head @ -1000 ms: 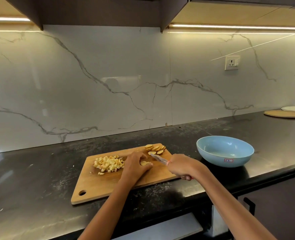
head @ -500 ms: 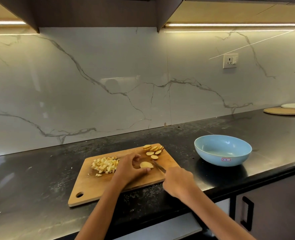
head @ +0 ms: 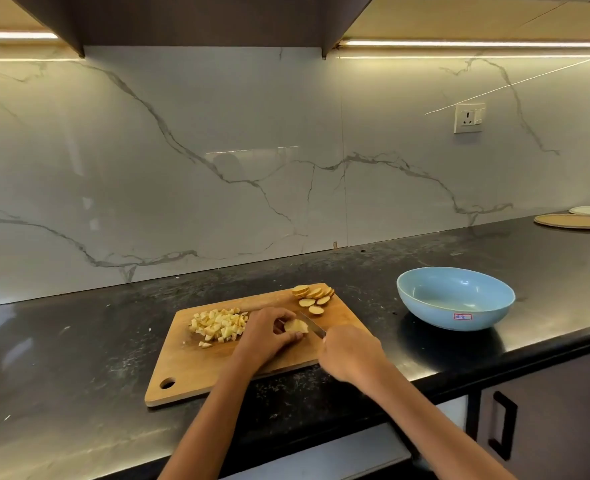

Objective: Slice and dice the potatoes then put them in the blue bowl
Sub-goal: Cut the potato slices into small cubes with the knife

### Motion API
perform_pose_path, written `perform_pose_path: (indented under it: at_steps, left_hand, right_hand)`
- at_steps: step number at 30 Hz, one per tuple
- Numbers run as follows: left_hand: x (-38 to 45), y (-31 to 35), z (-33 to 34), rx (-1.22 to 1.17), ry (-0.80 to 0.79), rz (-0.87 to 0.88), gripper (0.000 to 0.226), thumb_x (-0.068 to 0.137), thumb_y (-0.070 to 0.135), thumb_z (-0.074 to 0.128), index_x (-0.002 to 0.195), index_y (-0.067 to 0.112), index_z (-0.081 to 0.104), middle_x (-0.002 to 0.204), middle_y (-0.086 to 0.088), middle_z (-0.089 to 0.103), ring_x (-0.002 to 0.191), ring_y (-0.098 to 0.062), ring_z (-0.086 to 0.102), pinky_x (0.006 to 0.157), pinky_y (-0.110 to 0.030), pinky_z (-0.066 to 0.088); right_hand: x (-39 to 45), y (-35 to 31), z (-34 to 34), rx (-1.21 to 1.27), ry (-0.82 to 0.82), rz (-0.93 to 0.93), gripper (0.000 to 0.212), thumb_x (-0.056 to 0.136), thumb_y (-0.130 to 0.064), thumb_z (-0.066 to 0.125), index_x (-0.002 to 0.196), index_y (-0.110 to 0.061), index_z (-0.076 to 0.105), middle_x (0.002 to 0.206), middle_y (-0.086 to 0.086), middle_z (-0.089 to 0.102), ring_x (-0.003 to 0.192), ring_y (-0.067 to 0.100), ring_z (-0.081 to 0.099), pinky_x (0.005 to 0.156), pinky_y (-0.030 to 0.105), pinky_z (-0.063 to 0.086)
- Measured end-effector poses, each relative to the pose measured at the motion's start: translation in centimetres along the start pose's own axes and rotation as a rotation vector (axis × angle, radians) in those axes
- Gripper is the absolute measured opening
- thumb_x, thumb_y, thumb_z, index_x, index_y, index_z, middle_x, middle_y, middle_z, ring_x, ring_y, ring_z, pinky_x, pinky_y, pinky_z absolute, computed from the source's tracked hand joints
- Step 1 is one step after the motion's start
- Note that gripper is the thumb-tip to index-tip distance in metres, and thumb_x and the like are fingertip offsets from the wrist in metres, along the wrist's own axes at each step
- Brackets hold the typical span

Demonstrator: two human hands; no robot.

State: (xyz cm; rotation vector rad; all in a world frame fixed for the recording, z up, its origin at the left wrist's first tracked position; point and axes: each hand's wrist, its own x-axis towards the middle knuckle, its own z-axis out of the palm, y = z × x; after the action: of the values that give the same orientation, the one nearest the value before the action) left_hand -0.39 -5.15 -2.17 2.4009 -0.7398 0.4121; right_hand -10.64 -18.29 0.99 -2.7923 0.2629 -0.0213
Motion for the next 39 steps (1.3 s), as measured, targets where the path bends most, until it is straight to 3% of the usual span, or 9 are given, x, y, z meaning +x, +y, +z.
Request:
perform_pose_path:
  at_steps: [5, 9, 12, 18, 22, 31, 36, 39]
  left_hand:
    - [0.0, -0.2, -0.1, -0.027, -0.017, -0.008, 0.035, 0.079, 0.027, 0.072, 0.112, 0.02, 0.066, 0.112, 0.004, 0.064, 0.096, -0.004, 0.054, 0.086, -0.017, 0.043]
    - [0.2, -0.1, 0.0, -0.048, -0.011, -0.02, 0.033, 0.078, 0.025, 0.073, 0.11, 0.017, 0.067, 0.108, 0.003, 0.066, 0.092, -0.005, 0.055, 0.078, -0.012, 0.042]
    - [0.1, 0.0, -0.1, -0.05, -0.007, -0.025, 0.032, 0.077, 0.022, 0.073, 0.108, 0.014, 0.068, 0.106, 0.001, 0.067, 0.088, -0.006, 0.056, 0.077, -0.015, 0.044]
    - [0.0, -0.1, 0.1, -0.061, 0.01, -0.038, 0.035, 0.077, 0.024, 0.075, 0.11, 0.014, 0.068, 0.106, 0.002, 0.067, 0.085, -0.005, 0.056, 0.071, -0.011, 0.041]
    - [0.0, 0.0, 0.1, -0.058, 0.009, -0.042, 0.036, 0.077, 0.024, 0.074, 0.111, 0.015, 0.067, 0.107, 0.002, 0.066, 0.085, -0.004, 0.055, 0.066, -0.009, 0.039]
    - [-0.3, 0.0, 0.0, -0.065, -0.001, -0.032, 0.04, 0.078, 0.028, 0.073, 0.115, 0.016, 0.064, 0.112, 0.003, 0.064, 0.089, -0.002, 0.055, 0.074, -0.009, 0.04]
    - [-0.2, -0.4, -0.2, -0.112, -0.002, -0.078, 0.042, 0.075, 0.025, 0.076, 0.113, 0.014, 0.063, 0.109, 0.0, 0.064, 0.091, -0.007, 0.059, 0.083, -0.019, 0.05]
    - [-0.2, -0.5, -0.2, -0.097, 0.01, -0.079, 0.036, 0.075, 0.023, 0.076, 0.108, 0.013, 0.066, 0.104, 0.0, 0.066, 0.088, -0.007, 0.059, 0.08, -0.016, 0.049]
  right_hand:
    - [0.6, -0.7, -0.9, 0.025, -0.088, 0.006, 0.031, 0.097, -0.023, 0.038, 0.114, -0.007, 0.058, 0.111, 0.008, 0.06, 0.106, 0.024, 0.057, 0.085, 0.032, 0.044]
    - [1.2, -2.0, -1.2, -0.011, -0.137, 0.026, 0.034, 0.096, -0.02, 0.038, 0.122, -0.003, 0.054, 0.115, 0.012, 0.057, 0.111, 0.027, 0.056, 0.088, 0.033, 0.045]
    - [1.4, -2.8, -0.6, -0.038, -0.171, 0.044, 0.036, 0.094, -0.016, 0.042, 0.127, -0.004, 0.05, 0.12, 0.012, 0.057, 0.111, 0.026, 0.056, 0.085, 0.031, 0.044]
    - [-0.7, -1.3, 0.8, -0.043, -0.122, 0.063, 0.033, 0.095, -0.02, 0.045, 0.126, -0.009, 0.05, 0.125, 0.009, 0.055, 0.113, 0.025, 0.054, 0.088, 0.031, 0.042]
    - [-2.0, -0.7, 1.6, -0.055, -0.058, 0.056, 0.03, 0.095, -0.022, 0.047, 0.123, -0.011, 0.052, 0.12, 0.007, 0.058, 0.109, 0.022, 0.056, 0.082, 0.029, 0.04]
    - [-1.0, -0.6, 0.4, -0.016, 0.006, 0.054, 0.029, 0.097, -0.024, 0.044, 0.118, -0.01, 0.057, 0.116, 0.006, 0.06, 0.105, 0.02, 0.058, 0.081, 0.027, 0.044]
    - [-0.5, -0.9, -0.3, 0.024, -0.032, 0.029, 0.03, 0.098, -0.024, 0.041, 0.119, -0.01, 0.057, 0.114, 0.007, 0.061, 0.105, 0.021, 0.058, 0.085, 0.03, 0.046]
    - [-0.2, -1.4, -0.3, 0.02, -0.066, 0.018, 0.031, 0.098, -0.024, 0.04, 0.12, -0.008, 0.056, 0.117, 0.008, 0.06, 0.107, 0.022, 0.058, 0.082, 0.028, 0.044]
